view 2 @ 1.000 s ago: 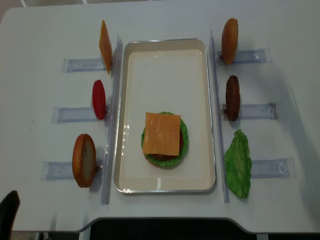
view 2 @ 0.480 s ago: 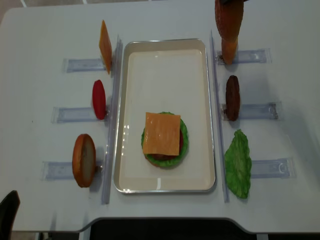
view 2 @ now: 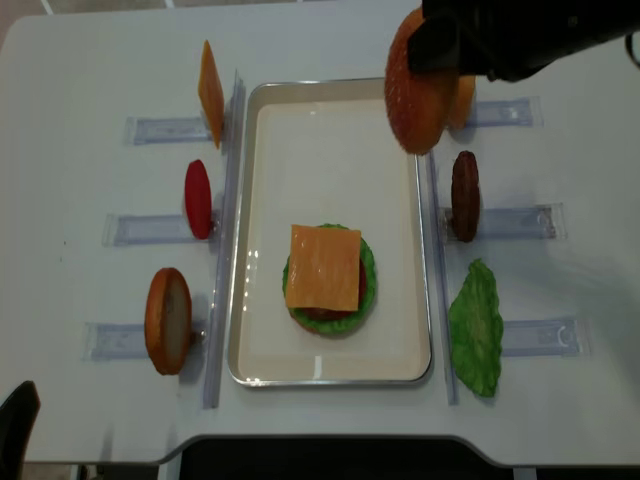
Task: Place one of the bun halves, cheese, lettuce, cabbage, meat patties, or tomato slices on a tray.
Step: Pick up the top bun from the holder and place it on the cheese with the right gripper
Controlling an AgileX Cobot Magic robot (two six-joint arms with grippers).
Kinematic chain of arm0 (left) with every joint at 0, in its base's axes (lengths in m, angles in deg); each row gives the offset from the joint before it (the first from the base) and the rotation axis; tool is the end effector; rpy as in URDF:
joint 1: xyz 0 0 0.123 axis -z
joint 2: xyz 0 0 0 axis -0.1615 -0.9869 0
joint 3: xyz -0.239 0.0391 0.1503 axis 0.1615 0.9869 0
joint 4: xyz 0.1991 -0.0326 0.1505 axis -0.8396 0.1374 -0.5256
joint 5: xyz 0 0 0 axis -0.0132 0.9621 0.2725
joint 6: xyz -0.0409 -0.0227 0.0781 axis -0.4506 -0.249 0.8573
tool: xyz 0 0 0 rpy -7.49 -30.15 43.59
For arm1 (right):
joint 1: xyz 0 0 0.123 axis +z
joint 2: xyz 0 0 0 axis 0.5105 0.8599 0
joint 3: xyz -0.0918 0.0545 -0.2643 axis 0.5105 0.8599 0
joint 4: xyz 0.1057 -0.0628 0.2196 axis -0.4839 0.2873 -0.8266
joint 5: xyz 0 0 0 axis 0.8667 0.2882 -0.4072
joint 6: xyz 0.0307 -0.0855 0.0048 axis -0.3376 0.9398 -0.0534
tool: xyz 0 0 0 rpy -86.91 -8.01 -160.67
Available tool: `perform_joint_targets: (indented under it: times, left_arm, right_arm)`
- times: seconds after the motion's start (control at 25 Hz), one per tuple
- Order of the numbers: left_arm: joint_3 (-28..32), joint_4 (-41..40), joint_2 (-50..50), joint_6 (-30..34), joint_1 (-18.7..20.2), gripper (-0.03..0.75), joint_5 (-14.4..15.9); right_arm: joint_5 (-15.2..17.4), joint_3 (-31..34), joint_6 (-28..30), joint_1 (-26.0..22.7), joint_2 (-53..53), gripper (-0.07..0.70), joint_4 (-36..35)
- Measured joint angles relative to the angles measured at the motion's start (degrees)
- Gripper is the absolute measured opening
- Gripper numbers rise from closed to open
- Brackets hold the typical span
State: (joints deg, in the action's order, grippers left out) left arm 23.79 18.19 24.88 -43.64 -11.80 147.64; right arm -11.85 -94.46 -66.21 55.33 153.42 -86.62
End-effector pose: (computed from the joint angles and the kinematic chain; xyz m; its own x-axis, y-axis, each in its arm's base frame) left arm -0.0061 0.0004 0.2648 -0.5149 -0.0019 -0.8573 -0.0398 0.9990 0.0216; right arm 0.2400 0.1593 0.3589 -0.8445 -0.0439 -0.5337 -0.4027 0.7092 0.5787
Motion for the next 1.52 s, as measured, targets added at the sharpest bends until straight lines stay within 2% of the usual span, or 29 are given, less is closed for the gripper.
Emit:
perform_joint_targets:
  times: [0.24,0.36,0.6,0.8,0.96,1.2,1.52]
  left_arm:
    - [0.0,0.0,0.0,0.0,0.0,0.692,0.0]
    - [0.0,0.0,0.0,0.0,0.0,0.692,0.0]
    - [0.0,0.0,0.0,0.0,0.0,0.692,0.0]
    - [0.0,0.0,0.0,0.0,0.0,0.692,0.0]
    - [0.0,0.0,0.0,0.0,0.0,0.692,0.0]
    - [0.0,0.0,0.0,0.0,0.0,0.692,0.0]
    - [0.0,0.0,0.0,0.0,0.0,0.692,0.0]
  right_arm:
    - [-6.2,11.1,17.0,3.5,-0.2,0.205,-20.6]
    - [-8.4,14.0,21.0,6.4,0.1,0.205,-25.0]
    - [-12.2,14.8,26.9,11.7,4.2,0.203,-31.6]
    - [-12.1,14.8,34.2,13.0,9.6,0.203,-39.1]
    - [-12.0,14.8,37.7,13.0,12.9,0.203,-42.0]
    - [-10.2,14.8,40.7,12.9,17.2,0.203,-44.4]
    - [-8.3,14.8,43.2,10.3,19.7,0.203,-46.2]
